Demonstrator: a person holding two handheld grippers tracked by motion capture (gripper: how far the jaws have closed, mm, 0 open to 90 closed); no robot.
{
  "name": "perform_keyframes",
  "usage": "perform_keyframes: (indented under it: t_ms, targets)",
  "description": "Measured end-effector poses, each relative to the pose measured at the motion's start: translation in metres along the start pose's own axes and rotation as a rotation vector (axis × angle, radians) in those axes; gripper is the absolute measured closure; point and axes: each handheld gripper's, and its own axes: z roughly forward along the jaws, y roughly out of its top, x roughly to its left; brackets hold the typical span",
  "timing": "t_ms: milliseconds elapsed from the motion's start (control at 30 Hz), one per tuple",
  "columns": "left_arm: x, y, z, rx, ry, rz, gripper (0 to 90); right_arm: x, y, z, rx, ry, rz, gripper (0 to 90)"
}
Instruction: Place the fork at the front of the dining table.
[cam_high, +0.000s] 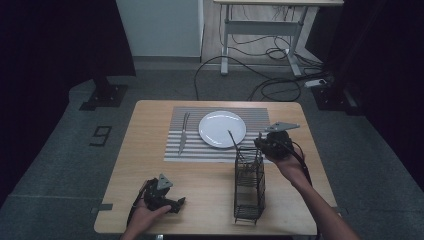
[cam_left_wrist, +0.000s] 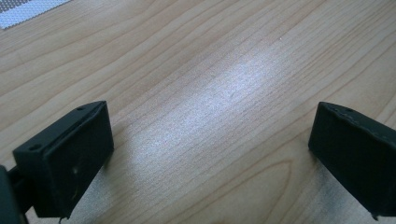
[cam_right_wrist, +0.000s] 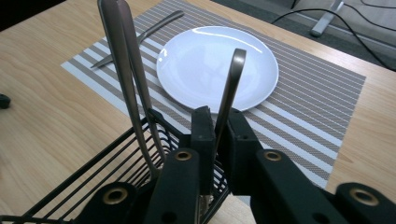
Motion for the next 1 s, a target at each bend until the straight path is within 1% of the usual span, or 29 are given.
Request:
perform_keyframes:
  t_ms: [167,267,400,500,533,667,700,833,867,1000]
  targets:
    - [0.0,0.0,0.0,0.001,0.001,0.001,0.0,0.002,0.0,-0.002,0.001,0.024,-0.003,85.8]
    - [0.0,0.0,0.0,0.001,0.001,0.0,0.0,0.003,0.0,-0.005,-0.007,0.026,-0.013,85.9]
    - [0.0,0.0,0.0,0.001,0.0,0.001,0.0,0.003,0.002,-0.009,-0.02,0.027,-0.008,85.9]
    - [0.0,0.0,0.0,0.002,0.0,0.001,0.0,0.003,0.004,-0.015,-0.039,0.027,-0.008,85.9]
    - [0.0,0.0,0.0,0.002,0.0,0.001,0.0,0.004,0.007,-0.02,-0.05,0.033,-0.014,85.9]
    - [0.0,0.0,0.0,0.001,0.0,0.001,0.0,0.004,0.01,-0.026,-0.063,0.031,-0.019,85.9]
    - [0.0,0.0,0.0,0.001,0.0,0.0,0.0,0.004,0.012,-0.031,-0.076,0.032,-0.02,85.9]
    - [0.0,0.0,0.0,0.001,0.0,0.001,0.0,0.004,0.016,-0.038,-0.095,0.033,-0.02,85.9]
    - [0.0,0.0,0.0,0.001,0.0,0.001,0.0,0.005,0.019,-0.043,-0.107,0.033,-0.022,86.0]
    - [0.0,0.0,0.0,0.001,0.0,0.001,0.0,0.006,0.022,-0.049,-0.119,0.033,-0.031,85.9]
